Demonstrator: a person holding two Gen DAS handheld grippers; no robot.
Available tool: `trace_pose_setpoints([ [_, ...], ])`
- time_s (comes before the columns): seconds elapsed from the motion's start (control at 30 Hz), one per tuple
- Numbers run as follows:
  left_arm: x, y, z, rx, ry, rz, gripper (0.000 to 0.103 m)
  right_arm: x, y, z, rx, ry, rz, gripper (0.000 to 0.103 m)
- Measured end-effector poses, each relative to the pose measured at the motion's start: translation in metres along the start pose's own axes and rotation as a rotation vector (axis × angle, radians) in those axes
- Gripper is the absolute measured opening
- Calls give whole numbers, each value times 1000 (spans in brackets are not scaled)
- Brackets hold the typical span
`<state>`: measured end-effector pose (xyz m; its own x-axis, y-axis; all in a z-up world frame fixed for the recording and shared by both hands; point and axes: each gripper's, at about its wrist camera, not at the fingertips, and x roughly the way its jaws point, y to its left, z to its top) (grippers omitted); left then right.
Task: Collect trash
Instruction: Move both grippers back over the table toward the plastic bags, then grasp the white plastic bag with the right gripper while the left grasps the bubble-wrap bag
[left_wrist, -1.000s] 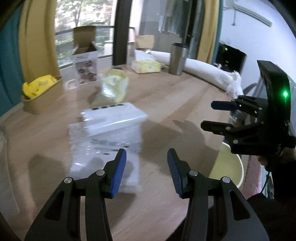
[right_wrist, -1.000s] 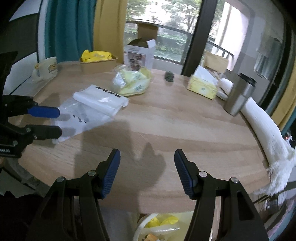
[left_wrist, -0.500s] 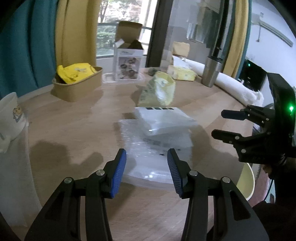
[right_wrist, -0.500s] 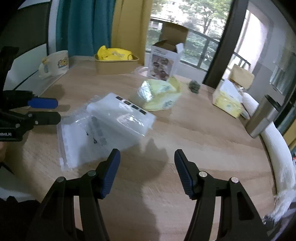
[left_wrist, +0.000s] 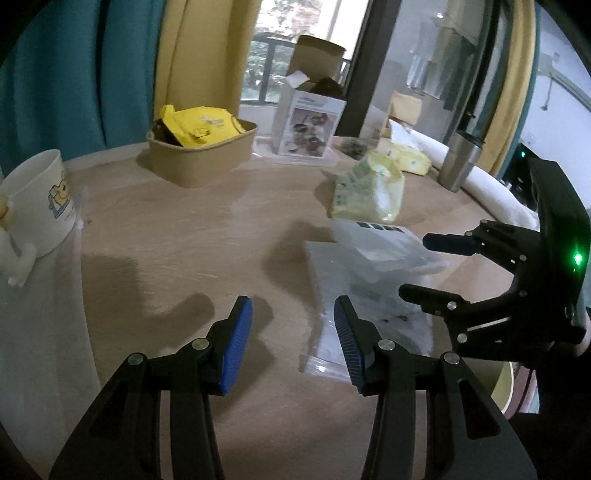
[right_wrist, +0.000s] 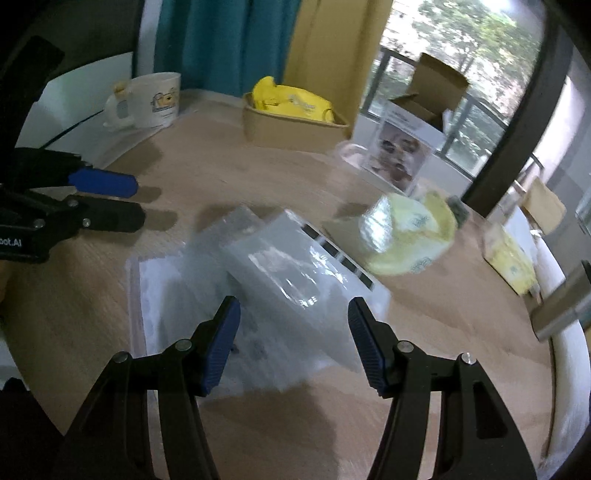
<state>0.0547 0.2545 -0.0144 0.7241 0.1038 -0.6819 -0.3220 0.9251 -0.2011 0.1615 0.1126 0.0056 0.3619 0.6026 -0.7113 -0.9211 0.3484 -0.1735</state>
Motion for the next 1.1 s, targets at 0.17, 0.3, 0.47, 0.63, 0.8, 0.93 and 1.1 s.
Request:
trace_pose_setpoints([
  [0.17, 5, 4, 9, -5, 1, 13, 51, 16, 2, 10, -32, 2, -5, 61],
  [0.3, 11, 6, 14, -6, 10, 14, 52, 22, -3, 12, -8, 4, 51, 60],
  [0.47, 21, 2, 21, 24, 23, 8, 52, 25, -9, 11, 30, 0, 78, 8],
  [0.63, 32, -8, 34, 72, 37, -9, 53, 4, -23, 8, 71, -76, 43, 3],
  [0.8, 44, -31, 50, 140, 39, -49, 59, -23, -43, 1, 119, -131, -5, 3],
  [0.93, 59, -56, 57, 207, 68, -105, 60, -42, -62, -11, 167, -159, -50, 3],
  [1.1, 83, -88, 48, 301, 174, -131, 68, -57, -85, -31, 226, -162, -116, 3],
])
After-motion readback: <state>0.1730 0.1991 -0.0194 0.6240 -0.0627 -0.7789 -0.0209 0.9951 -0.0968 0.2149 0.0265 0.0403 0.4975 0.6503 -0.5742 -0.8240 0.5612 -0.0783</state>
